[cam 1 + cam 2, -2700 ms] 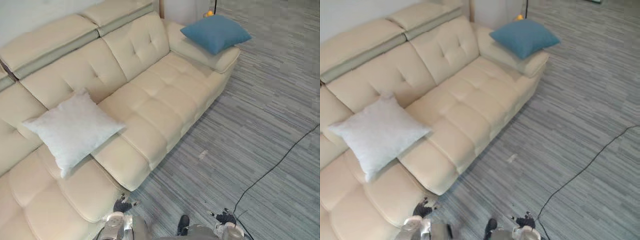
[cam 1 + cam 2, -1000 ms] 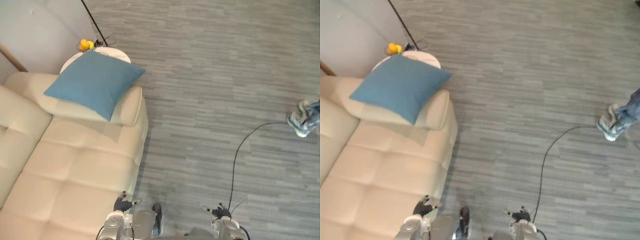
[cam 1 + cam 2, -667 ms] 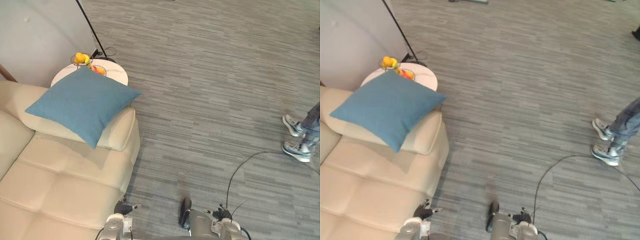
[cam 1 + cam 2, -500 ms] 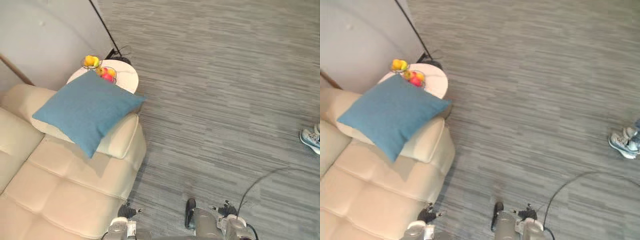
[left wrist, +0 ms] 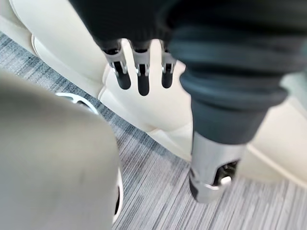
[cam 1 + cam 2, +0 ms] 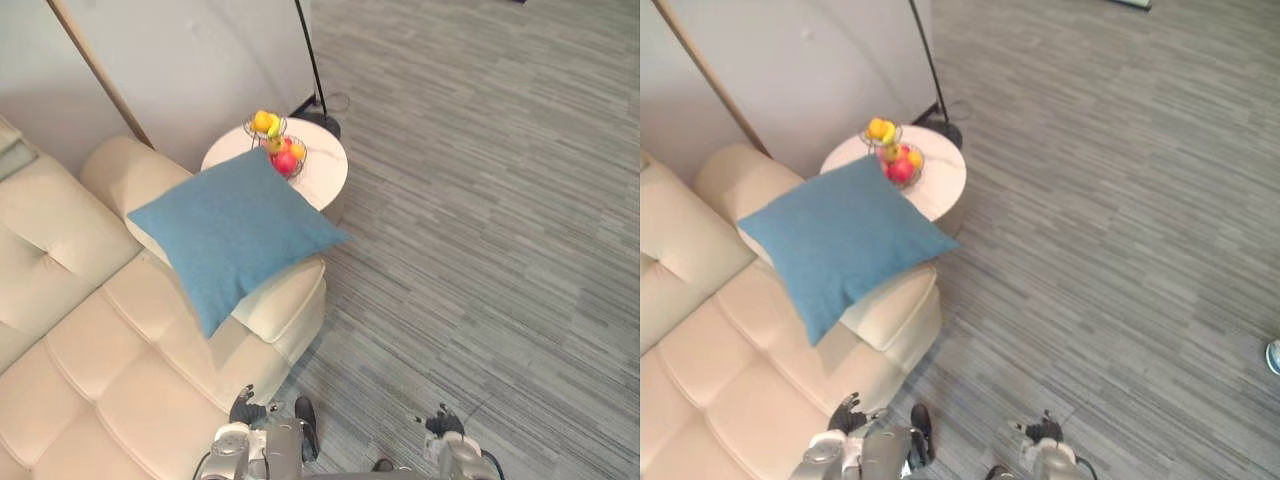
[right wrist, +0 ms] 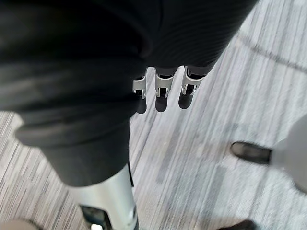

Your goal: Pick up cushions and gather them together orderly.

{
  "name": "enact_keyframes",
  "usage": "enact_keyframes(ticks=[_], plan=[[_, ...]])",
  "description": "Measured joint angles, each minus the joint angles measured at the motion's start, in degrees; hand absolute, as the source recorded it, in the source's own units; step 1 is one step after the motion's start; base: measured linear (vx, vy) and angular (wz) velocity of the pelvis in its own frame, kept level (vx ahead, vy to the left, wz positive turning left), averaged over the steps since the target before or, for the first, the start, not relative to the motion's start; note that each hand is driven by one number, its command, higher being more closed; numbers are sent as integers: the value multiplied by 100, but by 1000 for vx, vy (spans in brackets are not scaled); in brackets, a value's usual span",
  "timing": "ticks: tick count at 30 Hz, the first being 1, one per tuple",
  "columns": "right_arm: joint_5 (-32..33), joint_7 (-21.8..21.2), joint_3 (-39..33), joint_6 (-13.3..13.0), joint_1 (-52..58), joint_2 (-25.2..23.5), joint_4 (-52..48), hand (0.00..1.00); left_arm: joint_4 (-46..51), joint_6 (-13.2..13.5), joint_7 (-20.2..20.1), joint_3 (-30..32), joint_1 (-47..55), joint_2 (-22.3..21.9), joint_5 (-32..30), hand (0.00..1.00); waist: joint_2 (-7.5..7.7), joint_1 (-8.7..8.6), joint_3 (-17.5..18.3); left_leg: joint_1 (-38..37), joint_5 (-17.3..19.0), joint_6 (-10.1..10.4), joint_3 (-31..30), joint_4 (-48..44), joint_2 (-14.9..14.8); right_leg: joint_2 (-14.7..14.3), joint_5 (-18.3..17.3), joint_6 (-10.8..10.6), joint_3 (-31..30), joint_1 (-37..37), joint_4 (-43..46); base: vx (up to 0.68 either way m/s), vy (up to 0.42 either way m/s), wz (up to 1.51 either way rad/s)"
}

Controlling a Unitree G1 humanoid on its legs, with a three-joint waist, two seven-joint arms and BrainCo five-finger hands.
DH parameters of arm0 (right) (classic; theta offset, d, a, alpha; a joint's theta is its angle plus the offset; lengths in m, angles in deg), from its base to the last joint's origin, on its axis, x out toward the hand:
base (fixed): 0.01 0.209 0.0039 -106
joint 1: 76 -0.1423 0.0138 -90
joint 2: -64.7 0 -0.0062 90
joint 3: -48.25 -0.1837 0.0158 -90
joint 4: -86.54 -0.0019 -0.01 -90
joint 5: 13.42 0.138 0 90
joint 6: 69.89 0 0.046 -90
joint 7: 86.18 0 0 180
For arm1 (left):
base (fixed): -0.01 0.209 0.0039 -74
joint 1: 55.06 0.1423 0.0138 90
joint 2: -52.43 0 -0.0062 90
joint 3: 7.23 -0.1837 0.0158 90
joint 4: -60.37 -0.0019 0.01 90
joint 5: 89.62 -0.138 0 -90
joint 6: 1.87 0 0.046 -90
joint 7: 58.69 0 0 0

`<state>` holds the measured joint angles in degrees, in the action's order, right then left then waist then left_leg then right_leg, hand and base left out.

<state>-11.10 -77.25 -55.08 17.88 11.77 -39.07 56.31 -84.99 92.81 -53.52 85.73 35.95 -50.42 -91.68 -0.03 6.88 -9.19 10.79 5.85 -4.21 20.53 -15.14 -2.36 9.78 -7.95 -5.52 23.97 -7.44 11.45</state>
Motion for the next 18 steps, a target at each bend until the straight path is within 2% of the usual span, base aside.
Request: enact_keyframes(ticks=[1, 2, 3, 4, 5, 6, 9, 10, 11, 13, 14, 15, 16, 18], plan=[[0, -2, 1, -1, 11, -7, -2, 0, -17, 0, -1, -2, 16, 0, 0, 0, -7, 13, 6, -174, 90, 6, -86, 40, 26, 109, -2, -3, -36, 113, 635, 326, 133, 48], [-9, -6, 4, -3, 44, -15, -26, 0, -16, -3, -10, -18, 42, 7, 1, 0, 13, 2, 20, -441, 218, 32, -274, 170, 84, 322, 58, -82, -137, 441, 1773, 255, 102, 48], [-8, -10, -4, -14, 68, -39, -28, 0, -25, -4, -15, -40, 46, 10, 0, 0, 45, 8, 30, -556, 242, 19, -380, 226, 150, 454, -1, -189, -217, 664, 2347, 244, 52, 83], [-9, -17, -7, -14, 167, -81, -29, 0, -41, -8, -28, -117, 48, 71, -1, 0, 91, -52, 53, -722, 297, 14, -645, 340, 269, 513, -280, -196, -447, 952, 2989, 230, 20, 105], [-2, -23, -6, -12, 245, -115, -30, 0, -36, -3, -22, -176, 75, 90, -1, 0, 159, -51, 96, -895, 326, 13, -845, 429, 344, 502, -513, -172, -590, 1183, 3193, 243, 4, 107], [0, -31, -7, -12, 297, -130, -30, 0, -38, -5, -22, -177, 76, 91, -1, 0, 164, -58, 106, -961, 345, 13, -944, 441, 362, 481, -602, -131, -615, 1278, 3160, 248, -8, 94], [14, -56, -87, -46, 342, -128, -67, 0, -40, -7, -5, -172, 38, 22, -1, 0, 90, -100, 128, -1138, 378, 20, -1550, 499, 373, 33, -763, -37, -1354, 1883, 2413, 235, -58, 104], [37, -56, -148, -62, 352, -110, -82, 0, -36, -3, -2, -172, 13, -59, -1, 0, 40, -168, 133, -1169, 400, 58, -1882, 496, 353, -251, -734, -27, -1961, 2073, 1997, 230, -152, 127], [88, -57, -184, -64, 379, -111, -85, 0, -38, -2, -2, -173, 10, -84, -4, 0, 24, -199, 138, -1194, 433, 114, -2131, 472, 351, -417, -661, -35, -2358, 2147, 1726, 232, -183, 146], [183, -59, -213, -66, 409, -124, -137, 0, -34, -1, 10, -169, 6, -128, -5, 0, 32, -212, 145, -1285, 540, 282, -2595, 388, 353, -594, -347, 21, -2927, 2157, 1254, 233, -263, 131], [226, -63, -208, -68, 451, -143, -176, 0, -32, -1, 20, -168, 16, -129, -5, 0, 58, -214, 161, -1280, 580, 343, -2671, 361, 365, -594, -202, 42, -2984, 2136, 1116, 284, -388, 142], [236, -83, -199, -71, 580, -259, -269, 0, 19, 3, 40, -160, 49, -103, -11, 0, 248, -213, 276, -1224, 760, 482, -2950, 214, 479, -487, 318, 137, -3072, 2111, 877, 294, -453, 124], [241, -120, -200, -70, 574, -264, -268, 0, -20, -3, 57, -143, 44, -171, -15, 0, 252, -212, 322, -1157, 904, 578, -3128, 31, 441, -470, 77, 119, -2864, 2090, 974, 215, -324, 114], [276, -110, -226, -79, 578, -151, -294, 0, -29, 3, 59, -67, 40, -376, -16, 0, -28, -234, 420, -959, 999, 731, -3174, -211, 147, -597, 18, 239, -2369, 1958, 809, 209, -302, 96]])
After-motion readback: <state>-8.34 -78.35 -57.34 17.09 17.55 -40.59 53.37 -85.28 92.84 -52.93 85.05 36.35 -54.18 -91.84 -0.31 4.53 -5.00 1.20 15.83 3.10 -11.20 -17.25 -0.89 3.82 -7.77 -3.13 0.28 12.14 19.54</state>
